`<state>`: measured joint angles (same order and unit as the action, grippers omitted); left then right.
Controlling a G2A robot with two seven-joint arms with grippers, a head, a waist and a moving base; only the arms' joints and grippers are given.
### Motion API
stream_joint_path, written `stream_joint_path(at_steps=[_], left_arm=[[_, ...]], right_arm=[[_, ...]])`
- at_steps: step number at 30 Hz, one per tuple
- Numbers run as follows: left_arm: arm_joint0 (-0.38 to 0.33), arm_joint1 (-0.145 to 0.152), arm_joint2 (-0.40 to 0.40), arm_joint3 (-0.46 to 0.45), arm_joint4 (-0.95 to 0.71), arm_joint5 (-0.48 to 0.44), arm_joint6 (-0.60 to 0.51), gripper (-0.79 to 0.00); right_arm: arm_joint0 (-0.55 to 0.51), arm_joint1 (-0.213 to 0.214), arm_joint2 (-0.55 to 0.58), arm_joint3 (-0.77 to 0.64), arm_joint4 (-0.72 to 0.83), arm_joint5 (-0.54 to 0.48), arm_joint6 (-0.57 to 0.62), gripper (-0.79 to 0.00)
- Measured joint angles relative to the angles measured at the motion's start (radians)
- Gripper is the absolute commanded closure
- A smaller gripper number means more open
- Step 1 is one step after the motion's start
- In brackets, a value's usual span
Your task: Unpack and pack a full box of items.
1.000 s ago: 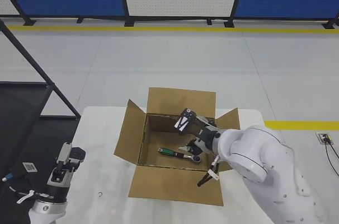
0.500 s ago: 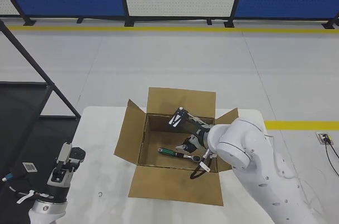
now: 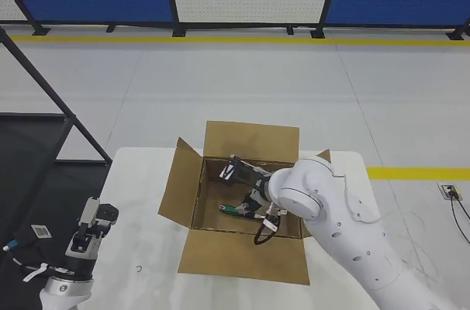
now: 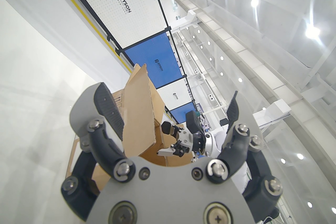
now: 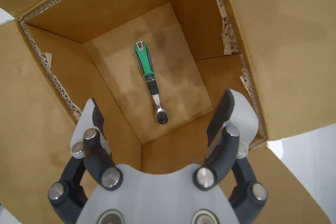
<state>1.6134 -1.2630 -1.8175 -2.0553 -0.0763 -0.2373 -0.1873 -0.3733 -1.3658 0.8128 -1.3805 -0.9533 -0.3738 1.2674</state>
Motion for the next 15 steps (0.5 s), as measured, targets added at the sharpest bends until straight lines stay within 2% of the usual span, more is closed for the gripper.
stream_joint_path(at_steps=[5,9,15], left_arm=[[0.0,0.0,0.0,0.0,0.0,0.0,0.0,-0.785],[0.0,0.0,0.0,0.0,0.0,0.0,0.0,-0.785],[0.0,0.0,0.0,0.0,0.0,0.0,0.0,-0.785]], right_arm=[[0.091,-0.039,-0.091,0.208,0.039,-0.068,-0.003,-0.785],[0.146,-0.078,-0.161,0.364,0.079,-0.137,-0.051,-0.785],[0.201,-0.138,-0.236,0.562,0.123,-0.172,-0.099,-0.785]])
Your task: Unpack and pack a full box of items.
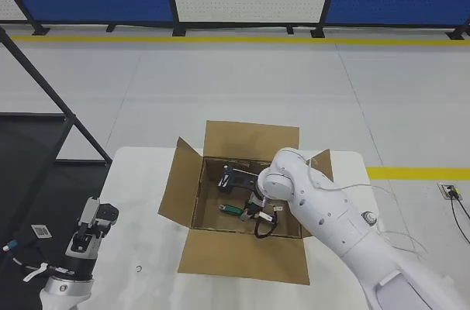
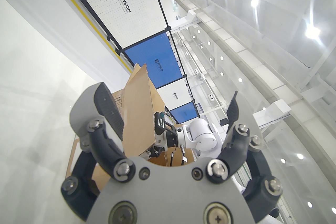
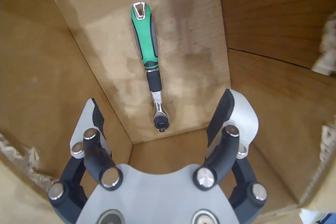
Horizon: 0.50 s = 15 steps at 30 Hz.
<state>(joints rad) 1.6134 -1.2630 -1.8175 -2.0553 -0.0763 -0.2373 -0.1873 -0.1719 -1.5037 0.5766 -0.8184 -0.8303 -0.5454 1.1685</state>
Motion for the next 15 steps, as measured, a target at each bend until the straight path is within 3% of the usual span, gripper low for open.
stream_joint_path(at_steps=[9,15], left_arm=[[0.0,0.0,0.0,0.0,0.0,0.0,0.0,-0.785],[0.0,0.0,0.0,0.0,0.0,0.0,0.0,-0.785]], right_arm=[[0.05,-0.085,-0.072,0.198,0.057,0.002,0.013,-0.785],[0.05,-0.085,-0.072,0.199,0.056,0.003,0.013,-0.785]])
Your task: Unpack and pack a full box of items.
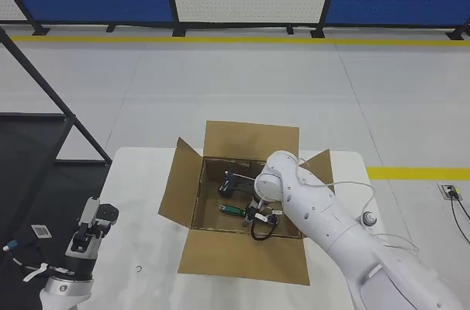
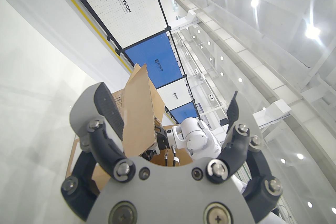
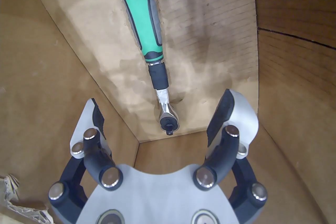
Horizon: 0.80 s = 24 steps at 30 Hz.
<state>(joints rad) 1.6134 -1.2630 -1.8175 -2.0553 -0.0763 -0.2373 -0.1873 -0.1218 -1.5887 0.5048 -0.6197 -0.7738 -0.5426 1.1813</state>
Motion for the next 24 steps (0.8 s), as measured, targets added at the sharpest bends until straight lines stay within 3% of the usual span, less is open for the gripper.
stream_joint_path(at_steps=[16,17,20,24], left_arm=[[0.0,0.0,0.0,0.0,0.0,0.0,0.0,-0.785],[0.0,0.0,0.0,0.0,0.0,0.0,0.0,-0.785],[0.0,0.0,0.0,0.0,0.0,0.0,0.0,-0.785],[0.0,0.0,0.0,0.0,0.0,0.0,0.0,-0.785]], right_arm=[[-0.027,-0.009,-0.011,0.013,-0.046,-0.009,-0.079,-0.785],[-0.027,-0.01,-0.01,0.02,-0.048,-0.009,-0.092,-0.767],[-0.028,-0.013,-0.01,0.046,-0.063,-0.009,-0.138,-0.566],[-0.03,-0.024,-0.014,0.073,-0.068,-0.008,-0.156,-0.44]])
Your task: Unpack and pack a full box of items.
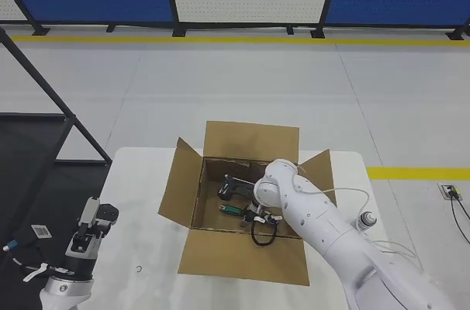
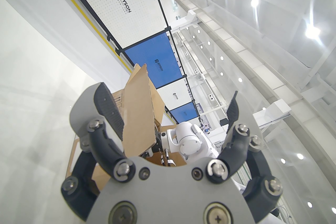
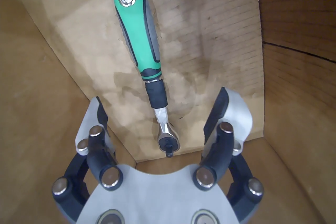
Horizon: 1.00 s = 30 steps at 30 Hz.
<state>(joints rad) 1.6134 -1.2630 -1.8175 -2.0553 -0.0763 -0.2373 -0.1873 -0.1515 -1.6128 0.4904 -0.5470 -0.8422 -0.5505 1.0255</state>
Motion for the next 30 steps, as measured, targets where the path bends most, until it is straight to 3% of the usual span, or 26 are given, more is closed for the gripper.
stream_joint_path(at_steps=[2,14,30], left_arm=[[0.0,0.0,0.0,0.0,0.0,0.0,0.0,-0.785],[0.0,0.0,0.0,0.0,0.0,0.0,0.0,-0.785],[0.0,0.0,0.0,0.0,0.0,0.0,0.0,-0.785]], right_arm=[[0.001,-0.005,-0.001,0.014,0.003,-0.007,0.003,-0.391],[0.02,-0.043,-0.017,0.083,0.0,-0.058,0.0,-0.296],[0.033,-0.09,-0.029,0.177,-0.018,-0.057,-0.037,-0.299]])
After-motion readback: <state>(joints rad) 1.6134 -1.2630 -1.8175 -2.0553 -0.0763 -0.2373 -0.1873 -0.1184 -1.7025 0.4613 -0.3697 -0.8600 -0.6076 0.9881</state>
